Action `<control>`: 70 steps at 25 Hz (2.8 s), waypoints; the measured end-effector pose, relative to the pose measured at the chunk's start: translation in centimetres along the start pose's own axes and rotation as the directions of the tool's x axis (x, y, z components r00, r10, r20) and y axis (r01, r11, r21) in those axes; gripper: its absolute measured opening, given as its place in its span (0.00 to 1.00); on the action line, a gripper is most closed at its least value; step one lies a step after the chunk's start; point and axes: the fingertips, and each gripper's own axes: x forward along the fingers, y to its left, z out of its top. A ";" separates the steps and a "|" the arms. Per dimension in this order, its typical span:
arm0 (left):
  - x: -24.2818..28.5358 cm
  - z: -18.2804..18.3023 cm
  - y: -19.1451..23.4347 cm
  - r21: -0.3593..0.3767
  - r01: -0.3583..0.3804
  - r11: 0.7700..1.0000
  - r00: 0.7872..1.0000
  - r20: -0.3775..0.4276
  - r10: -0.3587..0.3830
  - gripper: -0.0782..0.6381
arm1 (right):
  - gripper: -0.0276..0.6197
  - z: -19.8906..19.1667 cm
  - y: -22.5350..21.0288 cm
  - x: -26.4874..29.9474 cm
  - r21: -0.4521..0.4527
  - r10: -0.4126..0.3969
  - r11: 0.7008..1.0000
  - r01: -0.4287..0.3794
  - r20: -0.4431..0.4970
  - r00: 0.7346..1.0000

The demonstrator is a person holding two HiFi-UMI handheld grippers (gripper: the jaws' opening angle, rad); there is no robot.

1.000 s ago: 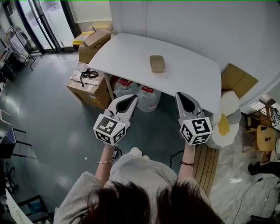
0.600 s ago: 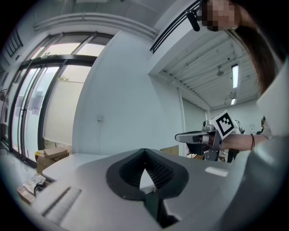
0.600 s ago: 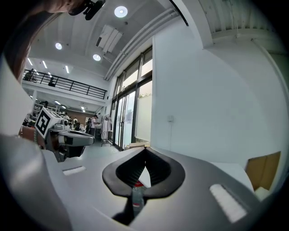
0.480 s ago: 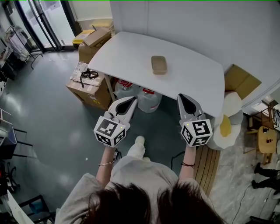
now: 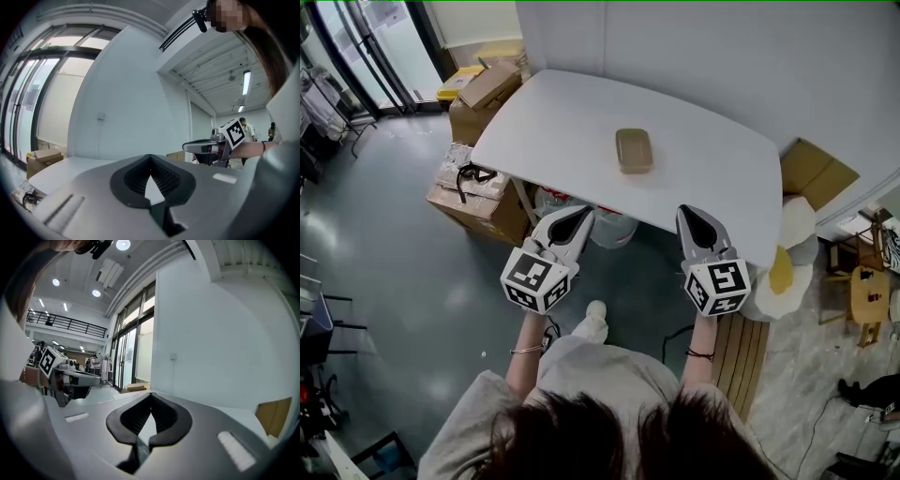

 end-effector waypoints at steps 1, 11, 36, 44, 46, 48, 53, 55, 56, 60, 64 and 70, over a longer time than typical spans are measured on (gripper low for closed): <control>0.7 -0.1 0.5 -0.002 0.006 1.000 1.000 -0.003 -0.006 0.10 | 0.06 -0.1 -0.4 0.6 0.005 -0.006 1.000 0.006 -0.004 1.000; 6.5 -1.2 5.2 -0.035 0.050 0.998 0.998 -0.034 -0.051 0.09 | 0.06 -1.4 -3.8 6.4 0.044 -0.047 0.998 0.049 -0.045 0.998; 14.6 -4.4 10.7 -0.092 0.062 0.994 0.993 -0.099 -0.071 0.10 | 0.06 -3.7 -8.9 14.8 0.099 -0.068 0.992 0.077 -0.085 0.994; 18.6 -5.5 13.0 -0.115 0.011 0.993 0.990 -0.138 -0.027 0.10 | 0.06 -4.4 -12.0 18.9 0.115 -0.015 0.993 0.028 -0.113 0.993; 19.9 -5.7 13.3 -0.123 0.002 0.992 0.990 -0.143 -0.019 0.10 | 0.06 -4.6 -12.8 19.8 0.117 0.002 0.993 0.012 -0.122 0.993; 21.2 -5.9 13.5 -0.125 -0.004 0.992 0.989 -0.150 -0.015 0.10 | 0.06 -4.9 -13.8 20.6 0.123 0.014 0.992 0.002 -0.135 0.991; 23.2 -6.8 14.2 -0.143 -0.023 0.990 0.984 -0.176 -0.002 0.10 | 0.06 -5.7 -15.3 22.5 0.139 0.043 0.990 -0.020 -0.165 0.985; 23.7 -7.0 14.5 -0.149 -0.034 0.988 0.983 -0.184 0.006 0.10 | 0.06 -5.9 -15.8 23.2 0.146 0.057 0.989 -0.032 -0.173 0.983; 24.0 -7.2 14.7 -0.153 -0.040 0.987 0.982 -0.188 0.011 0.10 | 0.06 -6.0 -15.9 23.6 0.153 0.065 0.988 -0.038 -0.177 0.982; 24.8 -8.1 15.5 -0.167 -0.059 0.984 0.978 -0.207 0.023 0.09 | 0.06 -6.8 -16.2 25.1 0.222 0.120 0.972 -0.075 -0.195 0.974; 25.1 -8.9 16.5 -0.185 -0.079 0.980 0.974 -0.226 0.036 0.10 | 0.06 -7.4 -15.9 26.5 0.234 0.160 0.966 -0.106 -0.225 0.961; 25.5 -10.2 17.6 -0.211 -0.073 0.975 0.965 -0.261 0.016 0.10 | 0.06 -8.5 -15.6 28.2 0.265 0.164 0.960 -0.093 -0.258 0.952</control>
